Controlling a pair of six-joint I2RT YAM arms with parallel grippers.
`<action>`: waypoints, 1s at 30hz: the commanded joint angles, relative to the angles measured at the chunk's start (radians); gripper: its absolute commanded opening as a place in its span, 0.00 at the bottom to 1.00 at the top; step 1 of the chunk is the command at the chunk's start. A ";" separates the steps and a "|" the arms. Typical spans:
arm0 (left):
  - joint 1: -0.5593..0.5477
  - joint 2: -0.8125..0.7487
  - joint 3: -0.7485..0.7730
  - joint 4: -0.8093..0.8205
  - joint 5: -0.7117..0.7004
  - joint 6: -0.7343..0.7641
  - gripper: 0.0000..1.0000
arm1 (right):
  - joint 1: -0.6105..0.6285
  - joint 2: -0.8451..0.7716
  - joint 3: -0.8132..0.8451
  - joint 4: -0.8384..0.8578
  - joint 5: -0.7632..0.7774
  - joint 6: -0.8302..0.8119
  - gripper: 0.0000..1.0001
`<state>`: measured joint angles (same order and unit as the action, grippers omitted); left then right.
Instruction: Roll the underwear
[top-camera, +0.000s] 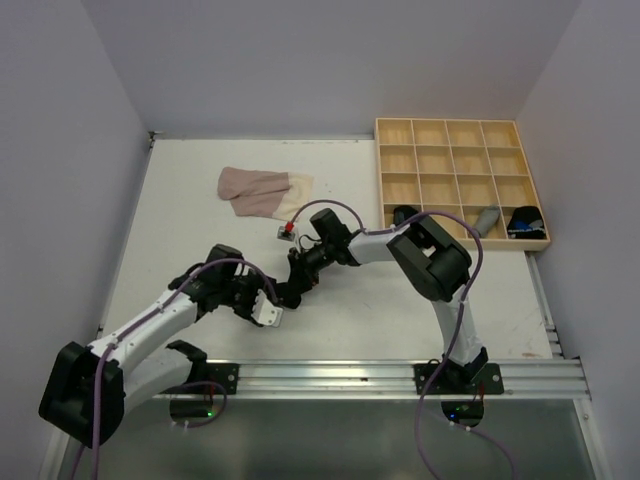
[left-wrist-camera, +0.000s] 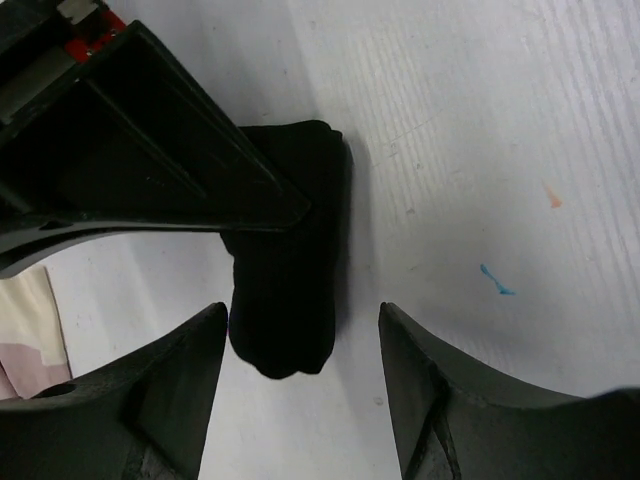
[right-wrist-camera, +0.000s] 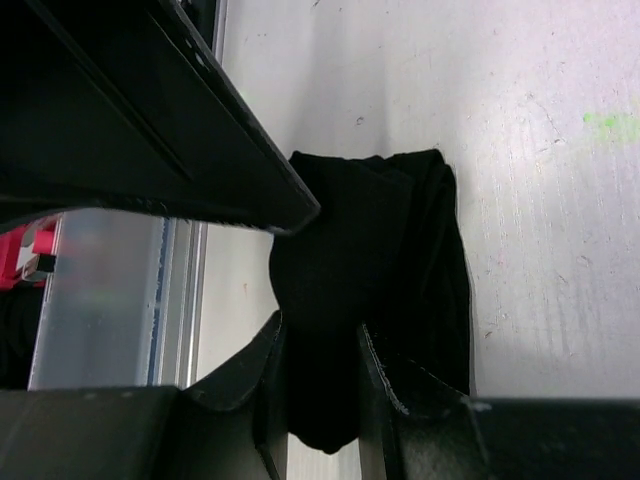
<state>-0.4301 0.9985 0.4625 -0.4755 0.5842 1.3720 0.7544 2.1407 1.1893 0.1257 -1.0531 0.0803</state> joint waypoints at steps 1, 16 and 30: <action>-0.068 0.043 -0.036 0.168 -0.079 -0.025 0.65 | 0.005 0.105 -0.043 -0.123 0.188 -0.057 0.00; -0.174 0.471 0.146 -0.040 -0.224 -0.120 0.16 | -0.035 0.013 -0.060 -0.161 0.254 -0.073 0.22; -0.134 0.798 0.392 -0.460 -0.109 -0.084 0.12 | -0.216 -0.471 -0.118 -0.196 0.666 -0.033 0.62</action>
<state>-0.5755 1.6352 0.8955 -0.6064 0.4828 1.2980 0.5838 1.8164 1.0821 -0.0677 -0.5777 0.0502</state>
